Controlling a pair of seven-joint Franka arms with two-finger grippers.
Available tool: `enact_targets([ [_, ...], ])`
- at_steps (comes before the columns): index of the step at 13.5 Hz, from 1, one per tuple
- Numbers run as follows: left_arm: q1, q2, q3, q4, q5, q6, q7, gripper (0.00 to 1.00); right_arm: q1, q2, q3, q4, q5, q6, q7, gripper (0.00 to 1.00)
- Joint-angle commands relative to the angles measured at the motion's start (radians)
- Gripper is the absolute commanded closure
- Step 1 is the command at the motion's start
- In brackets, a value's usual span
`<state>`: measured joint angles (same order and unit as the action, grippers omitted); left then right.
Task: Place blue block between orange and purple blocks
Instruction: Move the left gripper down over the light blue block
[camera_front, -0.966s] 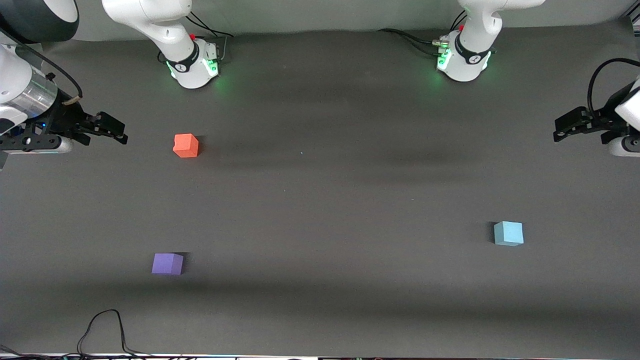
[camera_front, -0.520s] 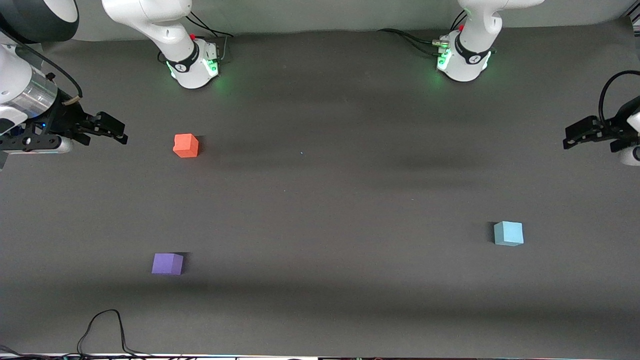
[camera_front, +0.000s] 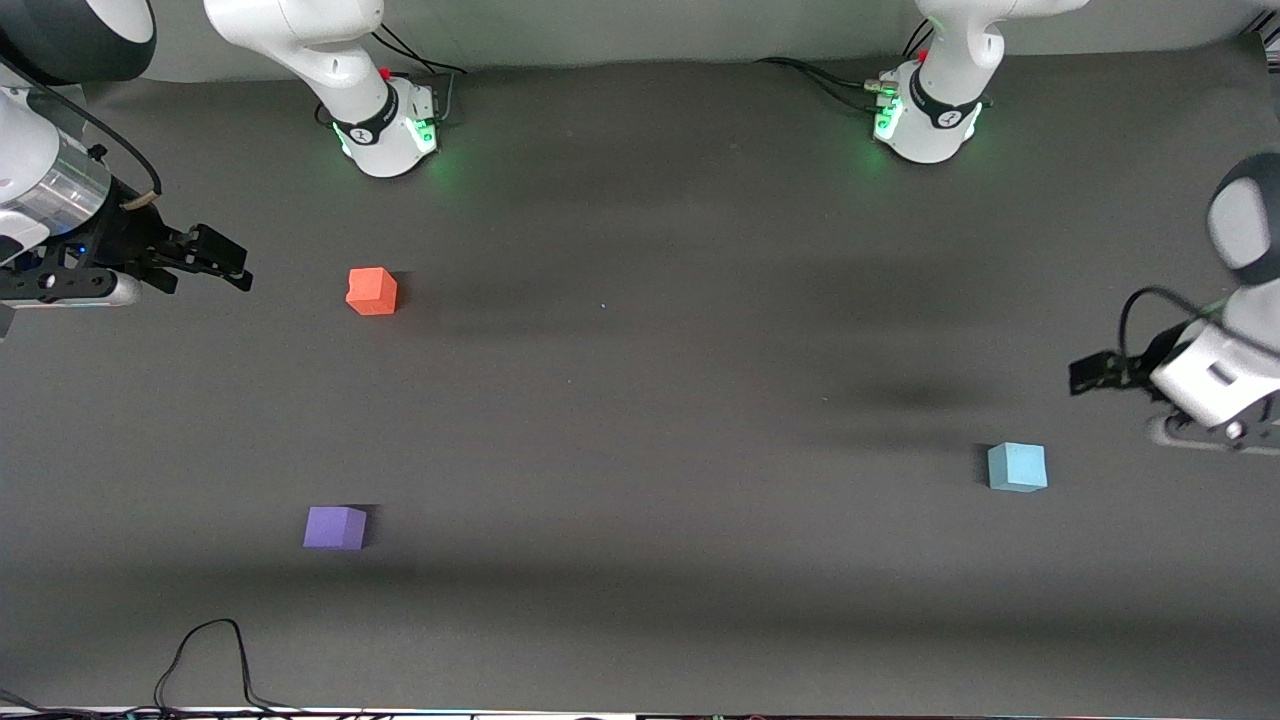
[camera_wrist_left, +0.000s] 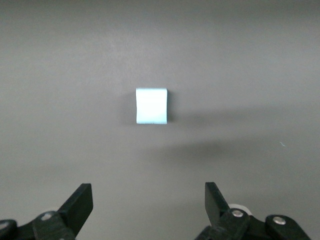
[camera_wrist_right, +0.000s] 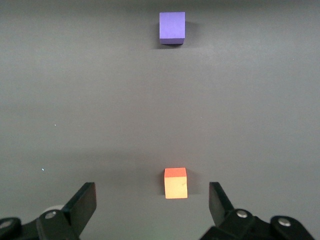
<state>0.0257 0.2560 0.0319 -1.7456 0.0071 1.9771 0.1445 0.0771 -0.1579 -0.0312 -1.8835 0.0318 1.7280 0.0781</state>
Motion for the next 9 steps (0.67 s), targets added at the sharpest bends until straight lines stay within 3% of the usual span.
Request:
enact_targets([
  [1,0.023,0.057,-0.003,-0.074,0.001,0.170,0.023,0.00,-0.007,-0.018,0.000,-0.006,0.016,0.001,-0.008,0.00],
  [5,0.030,0.182,-0.003,-0.083,0.001,0.333,0.026,0.00,-0.007,-0.011,-0.003,-0.009,0.022,0.007,-0.008,0.00],
  [9,0.016,0.265,-0.004,-0.178,0.001,0.557,0.024,0.00,-0.010,-0.003,-0.009,-0.009,0.022,0.012,-0.009,0.00],
])
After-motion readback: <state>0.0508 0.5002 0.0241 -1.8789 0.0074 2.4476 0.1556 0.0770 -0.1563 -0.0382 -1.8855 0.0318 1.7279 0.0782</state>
